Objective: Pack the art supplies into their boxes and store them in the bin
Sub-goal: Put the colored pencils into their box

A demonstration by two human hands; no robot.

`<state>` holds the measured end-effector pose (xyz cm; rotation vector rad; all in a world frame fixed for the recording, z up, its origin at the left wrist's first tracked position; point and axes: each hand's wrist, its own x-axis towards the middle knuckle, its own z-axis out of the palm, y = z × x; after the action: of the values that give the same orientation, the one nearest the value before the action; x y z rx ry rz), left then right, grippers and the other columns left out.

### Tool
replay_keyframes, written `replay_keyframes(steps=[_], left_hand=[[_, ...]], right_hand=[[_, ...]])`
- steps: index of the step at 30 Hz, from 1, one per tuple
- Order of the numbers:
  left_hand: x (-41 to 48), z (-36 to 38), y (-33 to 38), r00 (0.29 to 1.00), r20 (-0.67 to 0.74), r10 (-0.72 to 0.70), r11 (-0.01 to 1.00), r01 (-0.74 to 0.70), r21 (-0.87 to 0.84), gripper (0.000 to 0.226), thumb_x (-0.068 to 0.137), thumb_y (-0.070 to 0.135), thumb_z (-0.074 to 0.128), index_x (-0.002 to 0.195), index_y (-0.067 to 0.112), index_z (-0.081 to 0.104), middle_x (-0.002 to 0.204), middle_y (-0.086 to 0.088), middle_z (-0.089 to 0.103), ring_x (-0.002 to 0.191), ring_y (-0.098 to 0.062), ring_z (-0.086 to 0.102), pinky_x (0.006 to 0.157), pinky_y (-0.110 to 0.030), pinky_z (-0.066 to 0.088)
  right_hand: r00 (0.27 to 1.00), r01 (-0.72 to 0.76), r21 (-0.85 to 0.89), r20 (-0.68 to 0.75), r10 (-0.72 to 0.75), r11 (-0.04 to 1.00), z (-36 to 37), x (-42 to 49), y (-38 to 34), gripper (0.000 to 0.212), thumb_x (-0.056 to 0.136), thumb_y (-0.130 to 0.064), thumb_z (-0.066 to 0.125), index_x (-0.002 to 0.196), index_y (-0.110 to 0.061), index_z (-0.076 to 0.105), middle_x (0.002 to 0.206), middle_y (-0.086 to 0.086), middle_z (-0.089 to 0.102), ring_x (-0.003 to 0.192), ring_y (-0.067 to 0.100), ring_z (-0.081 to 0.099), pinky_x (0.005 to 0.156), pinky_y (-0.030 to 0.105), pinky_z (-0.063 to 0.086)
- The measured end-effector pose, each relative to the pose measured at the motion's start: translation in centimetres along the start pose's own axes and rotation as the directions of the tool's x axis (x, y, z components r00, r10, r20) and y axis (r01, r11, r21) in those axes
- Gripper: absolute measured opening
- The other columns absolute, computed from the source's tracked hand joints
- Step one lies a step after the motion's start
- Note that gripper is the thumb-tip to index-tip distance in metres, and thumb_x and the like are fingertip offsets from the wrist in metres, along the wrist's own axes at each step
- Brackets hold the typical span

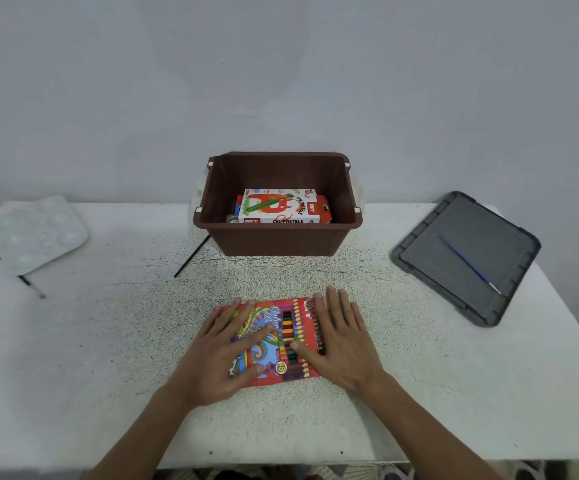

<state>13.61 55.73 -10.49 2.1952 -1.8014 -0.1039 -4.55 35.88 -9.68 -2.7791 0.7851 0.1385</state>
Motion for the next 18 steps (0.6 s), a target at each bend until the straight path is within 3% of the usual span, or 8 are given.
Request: replay_keyframes(steps=[4,8,15,18], left_hand=[[-0.8,0.4,0.5,0.997,-0.075,0.033,0.998,-0.036,-0.042,0.072,0.088,0.067,0.057,0.149,0.032,0.04,0.161,0.002,0.026,0.151,-0.023,0.017,0.117,-0.054,0.022],[-1.4,0.4,1.0,0.998,0.003,0.061,0.997,-0.061,0.05,0.101,0.077,0.084,0.052,0.155,0.027,0.027,0.164,0.0,0.017,0.152,-0.027,0.01,0.12,-0.049,0.008],[-1.8,0.5,1.6,0.992,-0.058,0.115,0.992,-0.112,0.048,0.078,0.088,0.071,0.053,0.151,0.029,0.037,0.161,0.001,0.028,0.148,-0.022,0.024,0.121,-0.039,0.013],[-1.8,0.7,1.7,0.99,-0.043,0.138,0.989,-0.135,0.059,0.074,0.093,0.064,0.051,0.153,0.024,0.034,0.162,-0.002,0.024,0.15,-0.023,0.02,0.12,-0.043,0.018]], right_hand=[[1.0,0.0,0.017,0.004,0.0,1.0,-0.1,-0.6,0.1,0.105,0.076,-0.092,0.002,0.149,-0.022,-0.025,0.158,0.007,-0.029,0.145,0.022,-0.032,0.122,0.041,-0.012],[1.0,0.007,0.005,0.024,-0.007,1.0,-0.3,-0.7,0.0,0.112,0.07,-0.096,-0.001,0.15,-0.021,-0.024,0.158,0.008,-0.031,0.143,0.023,-0.034,0.121,0.042,-0.014],[0.999,0.016,-0.003,0.036,-0.016,1.0,-0.3,-0.7,-0.1,0.116,0.068,-0.096,-0.002,0.153,-0.02,-0.022,0.157,0.008,-0.032,0.143,0.024,-0.036,0.122,0.045,-0.011],[1.0,0.001,0.012,0.028,-0.002,1.0,-0.3,-0.6,-0.1,0.113,0.069,-0.095,-0.002,0.152,-0.021,-0.022,0.158,0.007,-0.031,0.143,0.023,-0.036,0.121,0.043,-0.014]])
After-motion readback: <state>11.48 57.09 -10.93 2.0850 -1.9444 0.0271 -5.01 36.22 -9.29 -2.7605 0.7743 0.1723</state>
